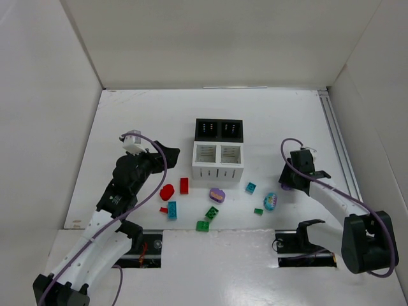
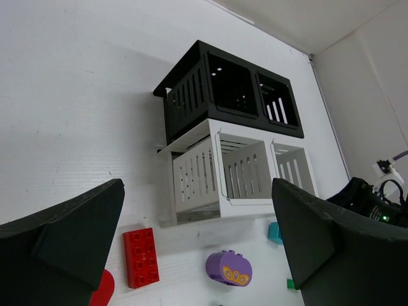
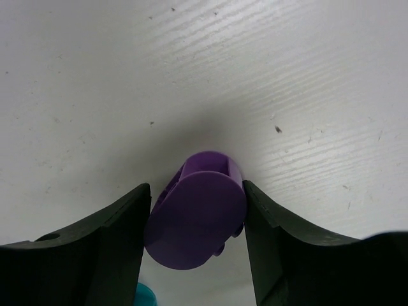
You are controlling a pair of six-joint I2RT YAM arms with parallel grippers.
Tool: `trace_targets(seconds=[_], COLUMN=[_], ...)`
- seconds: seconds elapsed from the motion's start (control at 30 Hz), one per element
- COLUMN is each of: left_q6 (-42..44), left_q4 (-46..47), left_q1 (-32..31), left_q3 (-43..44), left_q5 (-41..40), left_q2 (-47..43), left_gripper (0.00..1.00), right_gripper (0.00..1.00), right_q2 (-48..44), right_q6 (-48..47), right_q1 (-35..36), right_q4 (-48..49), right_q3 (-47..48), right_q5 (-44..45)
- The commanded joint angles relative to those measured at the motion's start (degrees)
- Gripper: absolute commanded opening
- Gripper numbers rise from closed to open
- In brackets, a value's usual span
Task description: Sort the legos into containers by color
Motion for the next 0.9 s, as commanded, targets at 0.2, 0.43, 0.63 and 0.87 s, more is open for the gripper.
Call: trace_targets(seconds=[0.2,0.43,0.63,0.87], left_q6=[-0.85,-2.16,-3.93,-4.98], left_q4=[1.8,0.4,-1.36,-4.61], left_q1=[-0.05,-0.05,-0.05,-0.05], left_q3=[0.25,0.25,0.25,0.25], left_q5=[2.17,3.22,5.07,4.54], left_q2=[0.37,0.99,2.65,2.66], left_gripper=[1.0,1.0,1.0,1.0], right_gripper=[0.13,0.17,0.2,0.24], right_q2=[-7.83,-11.1,-3.11,4.81], right_q6=[-26.54,-39.14,-43.54,-45.4], right_q1=[6.94,21.71,30.32,34.55], right_q4=[11.52,12.83,13.98,14.51], right_q3=[10.37,18.91,24.27,27.97], right_q5=[-7.09,-11.75,-13.68,-13.78])
